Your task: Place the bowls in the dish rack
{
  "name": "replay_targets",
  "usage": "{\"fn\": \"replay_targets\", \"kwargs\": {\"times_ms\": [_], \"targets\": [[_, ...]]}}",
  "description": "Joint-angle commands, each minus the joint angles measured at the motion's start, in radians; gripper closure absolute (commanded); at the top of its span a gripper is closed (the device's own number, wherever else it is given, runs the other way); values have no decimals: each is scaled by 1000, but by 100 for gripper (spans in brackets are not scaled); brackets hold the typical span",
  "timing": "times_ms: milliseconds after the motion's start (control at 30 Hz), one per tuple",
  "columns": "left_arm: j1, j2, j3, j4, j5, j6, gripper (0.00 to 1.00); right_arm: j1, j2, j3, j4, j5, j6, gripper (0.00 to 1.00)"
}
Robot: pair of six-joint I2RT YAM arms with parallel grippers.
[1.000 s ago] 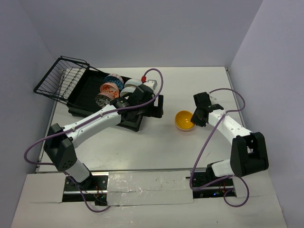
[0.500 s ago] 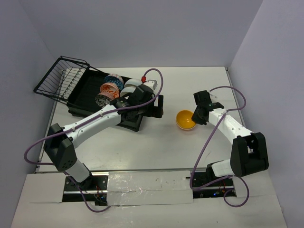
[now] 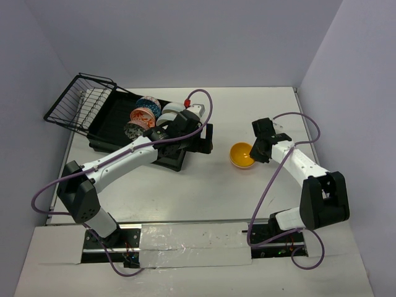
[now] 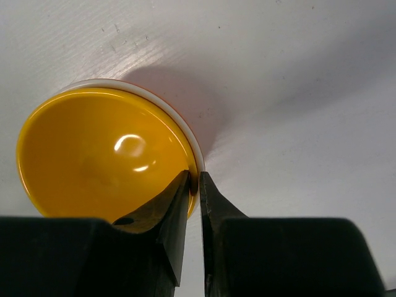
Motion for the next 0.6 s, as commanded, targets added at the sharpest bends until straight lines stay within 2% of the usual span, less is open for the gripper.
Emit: {"fn": "replay_targets", "kwargs": {"times_ms": [0, 367, 567], "targets": [[-2, 0, 15, -4, 4, 25, 1, -2, 8, 18, -7, 38, 1, 80], [-4, -12, 1, -7, 1, 20, 1, -2, 14, 21, -2, 39, 1, 86], [-4, -20, -5, -9, -4, 17, 1, -2, 14, 15, 0, 36, -2, 82]]}}
